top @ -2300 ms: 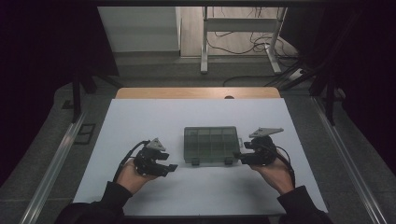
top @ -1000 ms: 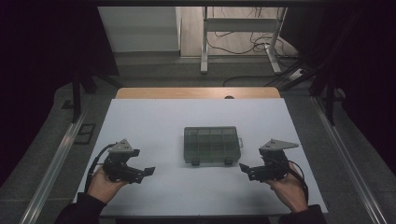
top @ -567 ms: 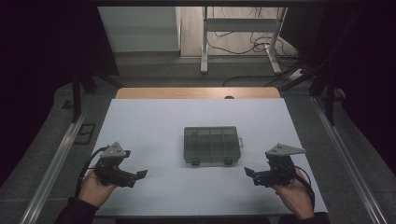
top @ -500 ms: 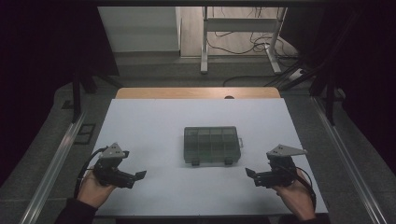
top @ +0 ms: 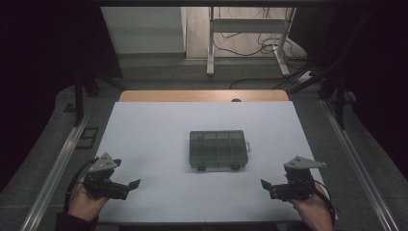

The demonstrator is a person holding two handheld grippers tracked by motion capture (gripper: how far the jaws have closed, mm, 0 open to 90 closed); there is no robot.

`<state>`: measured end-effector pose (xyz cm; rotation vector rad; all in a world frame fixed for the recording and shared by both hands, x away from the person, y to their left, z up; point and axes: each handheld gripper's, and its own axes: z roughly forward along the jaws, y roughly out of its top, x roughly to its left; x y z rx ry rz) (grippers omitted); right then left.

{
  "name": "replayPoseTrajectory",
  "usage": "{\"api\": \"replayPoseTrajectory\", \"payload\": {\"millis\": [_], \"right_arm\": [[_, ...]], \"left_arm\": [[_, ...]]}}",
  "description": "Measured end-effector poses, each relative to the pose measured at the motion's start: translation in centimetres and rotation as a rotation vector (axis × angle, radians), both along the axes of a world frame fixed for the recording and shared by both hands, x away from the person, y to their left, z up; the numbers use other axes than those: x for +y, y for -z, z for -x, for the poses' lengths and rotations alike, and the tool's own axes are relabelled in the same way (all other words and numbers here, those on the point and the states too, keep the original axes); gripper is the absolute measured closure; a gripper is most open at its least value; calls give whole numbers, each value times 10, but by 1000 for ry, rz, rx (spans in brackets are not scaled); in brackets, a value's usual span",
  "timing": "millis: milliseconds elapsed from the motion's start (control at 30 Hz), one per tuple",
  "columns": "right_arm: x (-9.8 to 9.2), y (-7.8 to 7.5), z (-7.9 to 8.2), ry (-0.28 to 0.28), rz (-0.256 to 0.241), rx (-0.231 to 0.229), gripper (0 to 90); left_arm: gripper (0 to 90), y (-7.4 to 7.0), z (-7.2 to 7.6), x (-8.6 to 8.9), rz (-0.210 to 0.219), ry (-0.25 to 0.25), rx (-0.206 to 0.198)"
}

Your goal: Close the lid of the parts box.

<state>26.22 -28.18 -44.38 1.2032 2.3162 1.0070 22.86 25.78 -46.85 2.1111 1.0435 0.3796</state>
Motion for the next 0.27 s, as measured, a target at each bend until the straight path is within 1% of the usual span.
{"api": "replayPoseTrajectory", "payload": {"millis": [133, 267], "right_arm": [[-3, 5, 1, 7, 15, 17, 4], [-4, 8, 2, 7, 18, 29, 3]], "left_arm": [[0, 2, 0, -3, -40, 12, 2], [0, 2, 0, -4, -48, 11, -8]]}}
